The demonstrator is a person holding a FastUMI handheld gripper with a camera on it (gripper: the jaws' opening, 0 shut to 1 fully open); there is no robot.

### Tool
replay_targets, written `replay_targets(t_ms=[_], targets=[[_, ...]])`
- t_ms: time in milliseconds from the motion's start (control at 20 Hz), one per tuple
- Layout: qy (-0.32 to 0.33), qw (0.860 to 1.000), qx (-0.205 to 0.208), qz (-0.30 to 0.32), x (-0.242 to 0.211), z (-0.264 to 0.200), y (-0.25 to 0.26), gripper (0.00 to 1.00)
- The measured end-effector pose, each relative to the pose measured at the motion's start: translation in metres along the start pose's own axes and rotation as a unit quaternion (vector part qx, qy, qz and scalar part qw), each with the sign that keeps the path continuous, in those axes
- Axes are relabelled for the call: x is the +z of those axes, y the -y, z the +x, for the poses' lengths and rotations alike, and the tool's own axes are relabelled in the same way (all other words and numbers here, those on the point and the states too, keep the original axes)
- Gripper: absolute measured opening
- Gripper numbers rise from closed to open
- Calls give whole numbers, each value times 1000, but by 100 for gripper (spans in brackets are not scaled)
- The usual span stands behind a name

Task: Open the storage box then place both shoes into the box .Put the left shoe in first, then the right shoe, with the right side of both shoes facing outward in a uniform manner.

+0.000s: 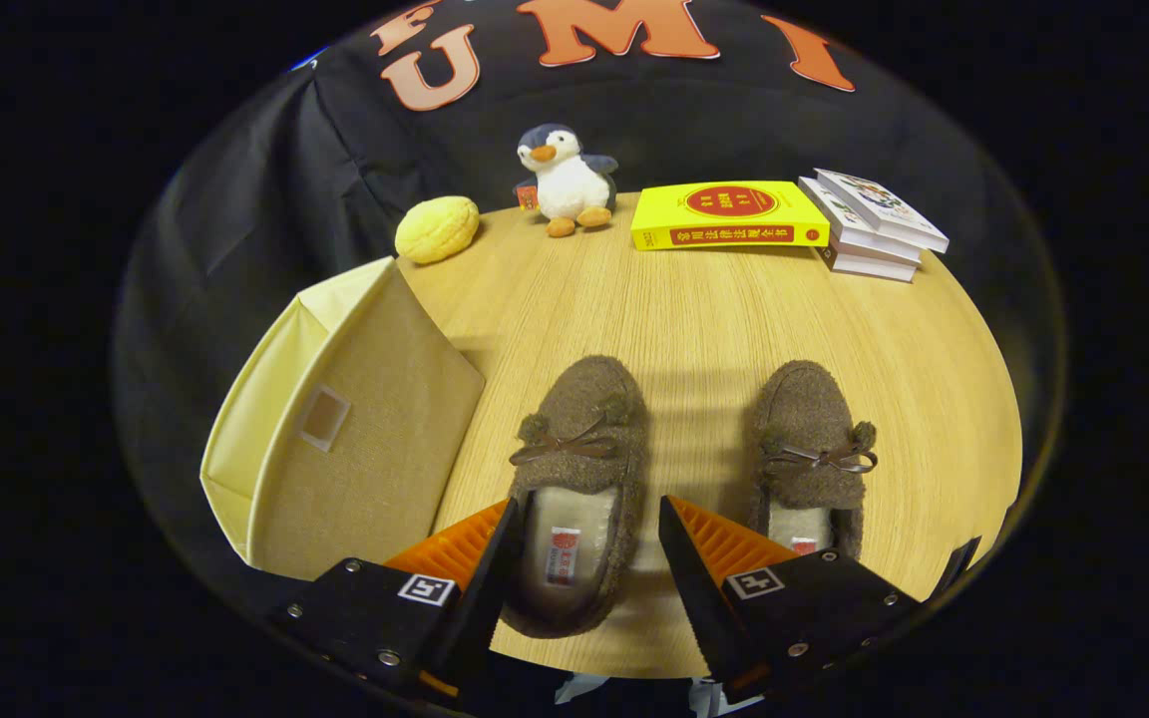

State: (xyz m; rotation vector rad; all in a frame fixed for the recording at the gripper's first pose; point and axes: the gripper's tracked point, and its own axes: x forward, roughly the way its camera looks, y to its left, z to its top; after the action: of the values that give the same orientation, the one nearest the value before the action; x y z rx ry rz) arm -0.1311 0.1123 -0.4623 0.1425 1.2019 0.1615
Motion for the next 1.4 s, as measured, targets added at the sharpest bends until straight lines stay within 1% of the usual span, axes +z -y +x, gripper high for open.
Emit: replay_targets(t_ms=[200,300,350,400,450,600,700,750,850,1050,1200,1400], targets=[[-2,999,-26,-23,3,28,14,69],[3,999,-31,-22,8,39,15,63],[4,999,-32,-24,10,43,15,57],[2,999,-33,-27,9,47,14,54],[-1,999,-38,-31,8,51,15,48],[-11,998,-50,-37,3,59,22,35],[-14,998,-50,-29,5,59,22,27],[-16,998,-49,-22,5,56,23,18],[-23,999,-36,-4,6,51,18,11],[-25,999,-34,21,18,27,6,10],[-7,999,-18,48,41,0,-13,10],[21,997,-17,71,77,-39,-36,10]])
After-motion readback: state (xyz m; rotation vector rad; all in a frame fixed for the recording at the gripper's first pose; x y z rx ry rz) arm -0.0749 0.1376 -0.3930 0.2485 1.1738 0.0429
